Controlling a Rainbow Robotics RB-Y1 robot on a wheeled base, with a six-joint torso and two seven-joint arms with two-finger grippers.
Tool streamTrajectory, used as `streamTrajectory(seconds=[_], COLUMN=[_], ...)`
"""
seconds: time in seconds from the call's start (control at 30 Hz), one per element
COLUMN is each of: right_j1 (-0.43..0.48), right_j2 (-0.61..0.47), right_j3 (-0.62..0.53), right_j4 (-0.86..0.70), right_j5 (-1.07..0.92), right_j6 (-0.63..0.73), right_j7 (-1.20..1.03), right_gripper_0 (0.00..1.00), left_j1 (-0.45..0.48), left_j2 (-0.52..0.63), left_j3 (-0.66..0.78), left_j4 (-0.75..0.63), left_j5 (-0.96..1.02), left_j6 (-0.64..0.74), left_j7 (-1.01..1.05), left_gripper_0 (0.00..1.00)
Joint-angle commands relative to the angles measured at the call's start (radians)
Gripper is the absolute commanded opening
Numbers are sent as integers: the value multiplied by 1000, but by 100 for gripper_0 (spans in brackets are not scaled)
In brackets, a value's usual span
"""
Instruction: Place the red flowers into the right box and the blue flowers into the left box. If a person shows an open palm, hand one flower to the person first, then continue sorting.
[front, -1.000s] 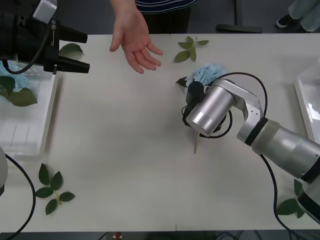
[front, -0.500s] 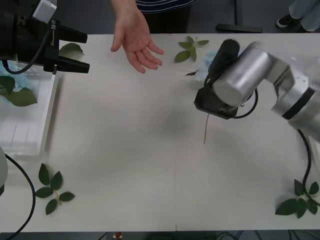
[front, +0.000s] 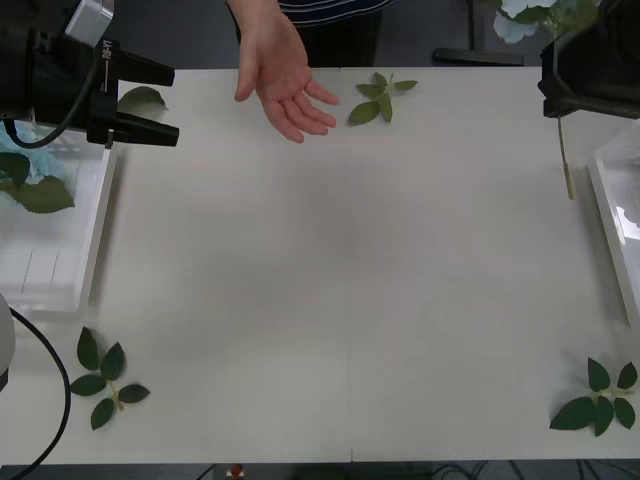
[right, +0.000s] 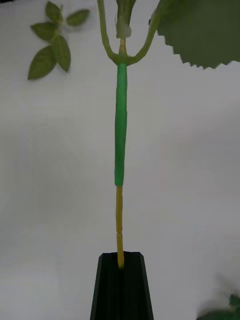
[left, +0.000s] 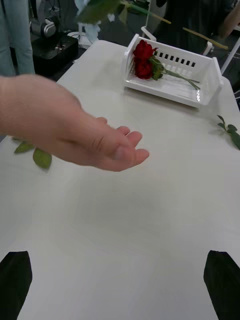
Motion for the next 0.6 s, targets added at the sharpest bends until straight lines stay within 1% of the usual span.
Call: streamTrajectory(seconds=[0.03, 0.07, 0.1, 0.17, 0.2, 0.27, 0.3, 0.37, 0.4, 0.47, 0.6], right_j1=[-19, -12, -7, -7, -7, -10, -12, -33, -39, -61, -96], right_j2=[-21, -18, -14, 11, 17, 54, 65, 121, 137, 197, 295], right_j3=[19, 19, 21, 33, 36, 48, 47, 48, 48, 47, 48], right_j4=[-38, -35, -31, -8, -3, 18, 23, 40, 41, 51, 92], right_j5=[68, 94, 106, 177, 200, 315, 343, 458, 493, 629, 794], right_j6=[-192, -281, -324, -480, -519, -674, -701, -766, -770, -775, -798], right_j7=[153, 156, 158, 161, 162, 164, 164, 156, 155, 149, 139], right_gripper_0=[0, 0, 0, 0, 0, 0, 0, 0, 0, 0, 0], left_j1=[-3, -3, -3, -3, -3, -3, -3, -3, -3, -3, -3], left_j2=[37, 37, 37, 37, 37, 37, 37, 37, 37, 37, 37], left_j3=[3, 3, 3, 3, 3, 3, 3, 3, 3, 3, 3], left_j4=[-16, -16, -16, -16, -16, -16, -16, -16, -16, -16, -16], left_j5=[4, 4, 4, 4, 4, 4, 4, 4, 4, 4, 4], left_j6=[-3, -3, -3, -3, -3, -3, -3, -3, -3, -3, -3], left_j7=[0, 0, 0, 0, 0, 0, 0, 0, 0, 0, 0], left_gripper_0=[100, 100, 100, 100, 100, 100, 100, 100, 100, 100, 100])
